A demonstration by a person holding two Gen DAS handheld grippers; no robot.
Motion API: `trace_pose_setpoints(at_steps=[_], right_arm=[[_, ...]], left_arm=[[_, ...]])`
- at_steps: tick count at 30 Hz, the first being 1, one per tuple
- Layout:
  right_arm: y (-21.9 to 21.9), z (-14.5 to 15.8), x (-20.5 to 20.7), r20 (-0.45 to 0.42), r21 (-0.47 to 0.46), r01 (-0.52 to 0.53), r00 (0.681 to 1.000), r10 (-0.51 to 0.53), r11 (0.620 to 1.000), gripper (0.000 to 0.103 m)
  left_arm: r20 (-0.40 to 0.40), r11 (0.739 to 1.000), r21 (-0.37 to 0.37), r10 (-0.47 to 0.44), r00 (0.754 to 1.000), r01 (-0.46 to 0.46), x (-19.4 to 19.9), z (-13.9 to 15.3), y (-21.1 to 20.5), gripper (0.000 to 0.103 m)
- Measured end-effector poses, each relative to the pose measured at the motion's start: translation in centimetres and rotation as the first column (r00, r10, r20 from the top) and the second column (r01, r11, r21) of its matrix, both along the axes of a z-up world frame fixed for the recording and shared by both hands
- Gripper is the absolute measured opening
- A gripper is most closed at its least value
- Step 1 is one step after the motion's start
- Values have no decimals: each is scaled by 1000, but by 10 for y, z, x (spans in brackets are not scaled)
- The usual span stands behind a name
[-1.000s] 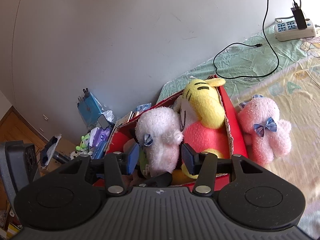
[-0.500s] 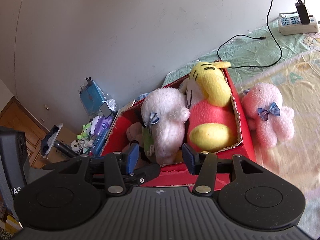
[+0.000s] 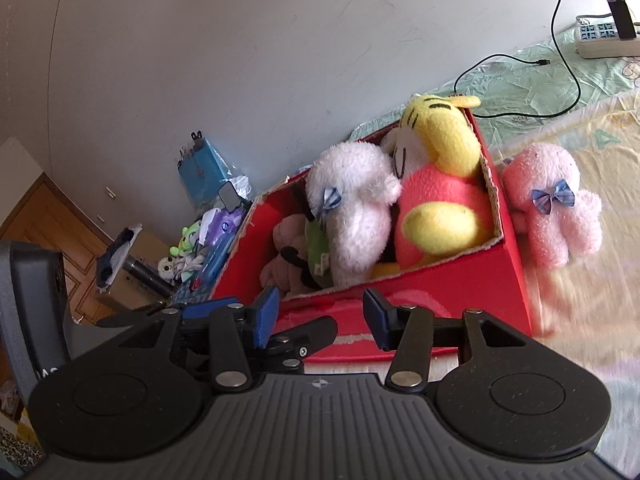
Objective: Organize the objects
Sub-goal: 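Withdraw the right gripper from the box toward the pink plush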
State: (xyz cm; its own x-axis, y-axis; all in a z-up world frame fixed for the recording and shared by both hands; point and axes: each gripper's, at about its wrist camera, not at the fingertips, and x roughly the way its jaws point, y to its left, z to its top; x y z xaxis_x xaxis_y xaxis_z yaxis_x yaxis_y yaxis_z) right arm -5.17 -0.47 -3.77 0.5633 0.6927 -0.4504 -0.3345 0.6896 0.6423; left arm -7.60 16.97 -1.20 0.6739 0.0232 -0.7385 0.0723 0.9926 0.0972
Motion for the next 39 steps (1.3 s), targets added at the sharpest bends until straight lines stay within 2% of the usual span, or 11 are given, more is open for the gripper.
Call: trace_pose_setpoints(at_steps=[6, 15, 21, 30, 39], right_arm=[[-1, -11, -3, -50, -11, 4, 999, -5, 1000, 51], [-4, -30, -3, -152, -29, 29, 988, -33, 999, 52], [-10, -42, -5, -205, -43, 37, 978, -45, 998, 52], [-34, -54, -4, -275, -45, 61, 959, -71, 997, 53], [-77, -62, 5, -312, -33, 90, 945, -96, 995, 53]], left_arm=[[-26, 1000, -10, -24, 999, 24, -6, -6, -5, 102], [-160, 998, -47, -37, 986, 30, 3, -34, -10, 102], [-222, 998, -62, -38, 974, 25, 7, -50, -14, 102], [-276, 997, -59, -66, 959, 52, 12, -67, -34, 102], [-305, 988, -79, -149, 941, 131, 13, -76, -75, 102]])
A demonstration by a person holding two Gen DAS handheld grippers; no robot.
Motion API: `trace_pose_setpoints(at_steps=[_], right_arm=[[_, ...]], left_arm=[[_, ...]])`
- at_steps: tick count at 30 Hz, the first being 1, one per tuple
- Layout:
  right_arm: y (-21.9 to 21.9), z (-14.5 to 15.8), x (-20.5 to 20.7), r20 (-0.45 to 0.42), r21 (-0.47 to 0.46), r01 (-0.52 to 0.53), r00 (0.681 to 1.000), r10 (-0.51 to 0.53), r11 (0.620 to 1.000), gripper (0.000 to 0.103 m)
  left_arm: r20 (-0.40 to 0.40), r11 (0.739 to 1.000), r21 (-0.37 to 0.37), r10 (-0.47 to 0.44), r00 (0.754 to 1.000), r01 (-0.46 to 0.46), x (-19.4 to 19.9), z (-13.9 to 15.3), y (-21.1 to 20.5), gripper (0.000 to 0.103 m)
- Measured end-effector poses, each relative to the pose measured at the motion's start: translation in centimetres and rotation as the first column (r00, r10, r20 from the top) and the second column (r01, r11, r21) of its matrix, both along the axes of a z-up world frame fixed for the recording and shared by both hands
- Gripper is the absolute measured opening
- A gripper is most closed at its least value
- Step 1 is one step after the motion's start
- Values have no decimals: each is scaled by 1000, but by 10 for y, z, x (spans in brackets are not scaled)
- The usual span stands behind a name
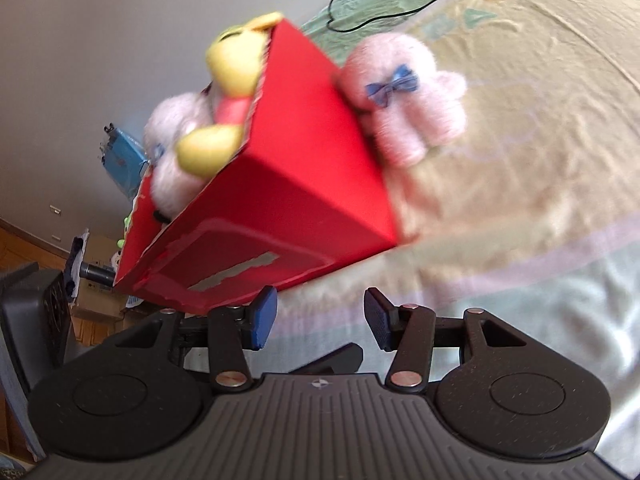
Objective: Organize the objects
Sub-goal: 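Withdraw the right gripper from the box toward the pink plush, then grasp the pink plush with blue bow using the right gripper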
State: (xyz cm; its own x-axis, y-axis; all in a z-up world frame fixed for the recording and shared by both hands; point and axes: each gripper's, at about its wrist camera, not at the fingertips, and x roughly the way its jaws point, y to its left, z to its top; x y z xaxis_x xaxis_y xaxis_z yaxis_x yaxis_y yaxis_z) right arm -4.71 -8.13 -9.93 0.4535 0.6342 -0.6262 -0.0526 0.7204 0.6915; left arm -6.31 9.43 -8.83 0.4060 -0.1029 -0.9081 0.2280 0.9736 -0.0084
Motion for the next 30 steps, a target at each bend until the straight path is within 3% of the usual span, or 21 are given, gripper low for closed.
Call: trace_pose_setpoints(at_steps=[3, 12, 21, 28, 29, 30], right_arm=[[-18, -2, 3, -4, 0, 10, 1000, -10, 1000, 53], [-71, -11, 42, 25, 12, 21, 999, -22, 1000, 53], [-80, -30, 96, 47, 55, -35, 998, 33, 998, 52], [-77, -46, 123, 42, 116, -57, 998, 52, 992, 51], [-75, -47, 125, 42, 127, -66, 997, 62, 990, 50], [-74, -49, 127, 40, 136, -74, 997, 69, 988, 36]], left_arm=[[1, 1000, 12, -25, 1000, 25, 0, -2, -19, 102], [5, 998, -43, -44, 999, 44, 12, -8, -60, 101], [72, 999, -49, -15, 997, 19, 11, -13, -96, 99], [91, 996, -82, 51, 994, -44, 13, -17, -95, 94], [91, 994, -91, 67, 994, -58, 15, -17, -93, 94], [89, 992, -101, 82, 993, -73, 17, -17, -91, 94]])
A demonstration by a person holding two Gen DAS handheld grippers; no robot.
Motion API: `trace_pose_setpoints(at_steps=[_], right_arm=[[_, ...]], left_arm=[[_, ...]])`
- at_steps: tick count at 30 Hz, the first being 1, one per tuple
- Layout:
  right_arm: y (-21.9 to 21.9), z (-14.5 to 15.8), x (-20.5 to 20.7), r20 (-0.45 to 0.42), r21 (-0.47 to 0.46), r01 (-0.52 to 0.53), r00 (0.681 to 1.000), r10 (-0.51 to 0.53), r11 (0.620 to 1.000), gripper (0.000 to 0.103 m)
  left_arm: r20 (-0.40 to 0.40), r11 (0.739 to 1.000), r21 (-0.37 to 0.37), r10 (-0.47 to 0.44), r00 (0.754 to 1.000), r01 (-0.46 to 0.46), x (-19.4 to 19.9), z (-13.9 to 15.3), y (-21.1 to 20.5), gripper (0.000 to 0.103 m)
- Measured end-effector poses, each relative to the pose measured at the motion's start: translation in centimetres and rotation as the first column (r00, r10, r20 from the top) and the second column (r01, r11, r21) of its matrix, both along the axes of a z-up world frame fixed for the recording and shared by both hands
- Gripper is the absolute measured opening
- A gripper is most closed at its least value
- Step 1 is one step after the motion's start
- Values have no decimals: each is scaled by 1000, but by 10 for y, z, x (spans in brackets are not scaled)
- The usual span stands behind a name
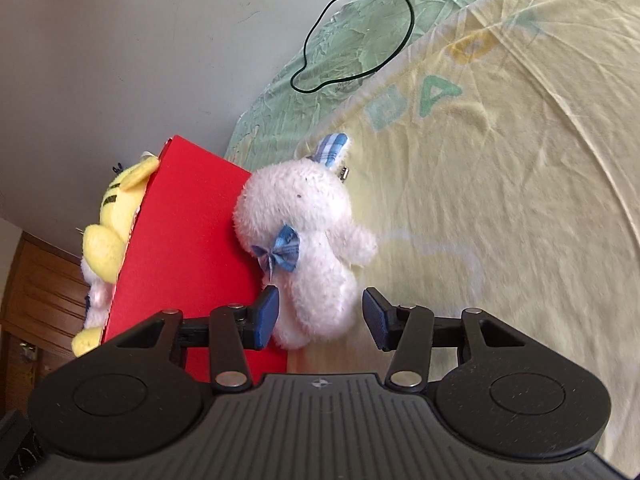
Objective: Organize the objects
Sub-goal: 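Grasp the pink plush with blue bow using the right gripper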
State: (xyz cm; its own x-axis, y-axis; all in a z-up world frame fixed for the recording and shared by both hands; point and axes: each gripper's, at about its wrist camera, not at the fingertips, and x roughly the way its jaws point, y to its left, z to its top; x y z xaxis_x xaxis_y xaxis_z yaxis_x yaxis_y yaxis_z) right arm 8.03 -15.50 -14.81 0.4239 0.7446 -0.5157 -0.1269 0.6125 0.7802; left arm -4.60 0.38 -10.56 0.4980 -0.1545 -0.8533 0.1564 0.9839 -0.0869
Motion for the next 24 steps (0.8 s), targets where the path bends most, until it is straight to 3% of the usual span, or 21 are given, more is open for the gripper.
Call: trace_pose_setpoints(at_steps=[1, 7, 15, 20, 22, 24], right_arm=[[1, -2, 2, -8, 3, -8, 1000, 8, 1000, 30], [-12, 2, -8, -12, 30, -12, 1000, 12, 999, 26], [-59, 11, -55, -33, -32, -65, 997, 64, 997, 27], [-84, 13, -75, -50, -17, -72, 996, 71, 997, 34], [-90, 16, -72, -31, 4, -47, 998, 47, 999, 47], [-91, 16, -63, -14, 34, -19, 1000, 19, 999, 54]], left_arm=[[-1, 1000, -13, 14, 1000, -14, 1, 0, 3, 94], [16, 999, -40, 34, 999, -33, 0, 5, 4, 91], [51, 995, -66, -74, 996, 77, -7, 18, -14, 88], [46, 985, -98, -136, 990, 140, -11, 21, -30, 91], [49, 983, -102, -149, 988, 153, -8, 22, -37, 95], [57, 983, -101, -150, 987, 155, -6, 24, -41, 97]])
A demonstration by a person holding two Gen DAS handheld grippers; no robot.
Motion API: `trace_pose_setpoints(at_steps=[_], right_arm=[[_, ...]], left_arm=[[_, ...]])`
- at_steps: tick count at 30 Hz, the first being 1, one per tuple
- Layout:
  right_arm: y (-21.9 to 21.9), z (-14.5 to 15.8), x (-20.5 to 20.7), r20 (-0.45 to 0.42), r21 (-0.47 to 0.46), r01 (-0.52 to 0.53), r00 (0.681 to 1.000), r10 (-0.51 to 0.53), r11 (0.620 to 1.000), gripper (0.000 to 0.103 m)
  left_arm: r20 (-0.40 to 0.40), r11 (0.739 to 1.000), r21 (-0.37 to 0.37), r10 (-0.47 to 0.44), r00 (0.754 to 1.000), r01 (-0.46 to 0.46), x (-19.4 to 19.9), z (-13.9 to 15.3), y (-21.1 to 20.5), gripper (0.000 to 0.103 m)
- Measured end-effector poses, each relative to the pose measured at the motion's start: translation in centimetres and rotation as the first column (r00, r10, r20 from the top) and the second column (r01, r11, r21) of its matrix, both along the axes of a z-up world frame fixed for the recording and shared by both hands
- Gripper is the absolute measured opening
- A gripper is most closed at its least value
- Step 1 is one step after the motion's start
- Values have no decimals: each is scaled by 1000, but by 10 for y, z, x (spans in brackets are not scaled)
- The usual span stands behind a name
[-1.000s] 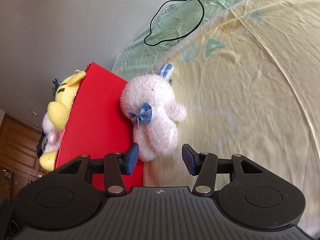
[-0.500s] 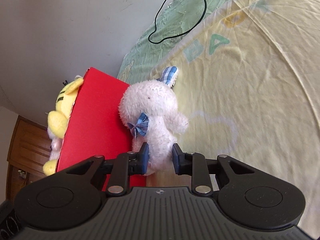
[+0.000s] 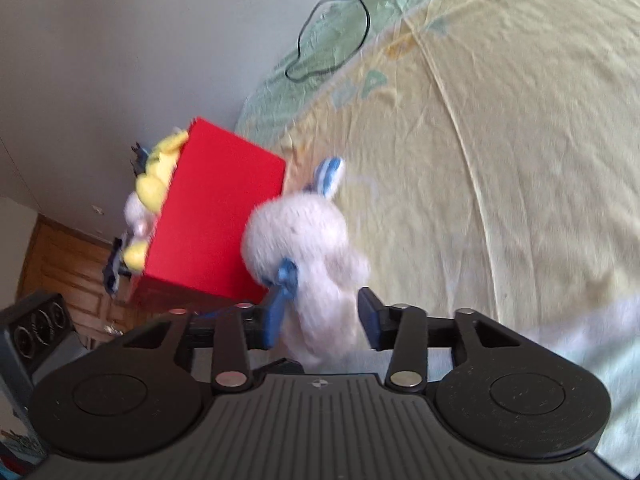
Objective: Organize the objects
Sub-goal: 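Grasp the pink plush with blue bow using the right gripper, then lift the pink plush and carry it over the red box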
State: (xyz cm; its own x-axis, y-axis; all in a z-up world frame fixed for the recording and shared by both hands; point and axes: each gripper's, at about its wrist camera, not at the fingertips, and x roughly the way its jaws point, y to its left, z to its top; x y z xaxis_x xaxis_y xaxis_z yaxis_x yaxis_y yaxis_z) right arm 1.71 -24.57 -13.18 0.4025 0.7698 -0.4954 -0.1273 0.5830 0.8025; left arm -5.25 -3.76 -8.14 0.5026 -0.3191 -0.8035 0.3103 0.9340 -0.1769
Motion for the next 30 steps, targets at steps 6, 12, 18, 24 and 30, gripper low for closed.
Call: trace_pose_setpoints(at_steps=[6, 12, 18, 24, 30], right_arm=[[15, -16, 26, -9, 8, -43, 999, 43, 999, 54], [25, -30, 28, -71, 101, -76, 994, 83, 992, 49], [29, -21, 11, -65, 95, -96, 993, 102, 991, 46], [25, 5, -15, -25, 72, -42, 999, 44, 997, 46], [40, 48, -42, 88, 58, 26, 996, -31, 998, 46]], left_arm=[[-23, 998, 7, 56, 998, -56, 21, -9, -1, 97], [-58, 995, -10, 100, 993, -101, 40, -24, 1, 85], [-36, 995, -5, 101, 994, -102, 36, -18, 3, 80], [13, 999, 3, 43, 999, -43, 18, -4, -4, 80], [85, 999, -37, -33, 996, 37, -1, 23, 4, 80]])
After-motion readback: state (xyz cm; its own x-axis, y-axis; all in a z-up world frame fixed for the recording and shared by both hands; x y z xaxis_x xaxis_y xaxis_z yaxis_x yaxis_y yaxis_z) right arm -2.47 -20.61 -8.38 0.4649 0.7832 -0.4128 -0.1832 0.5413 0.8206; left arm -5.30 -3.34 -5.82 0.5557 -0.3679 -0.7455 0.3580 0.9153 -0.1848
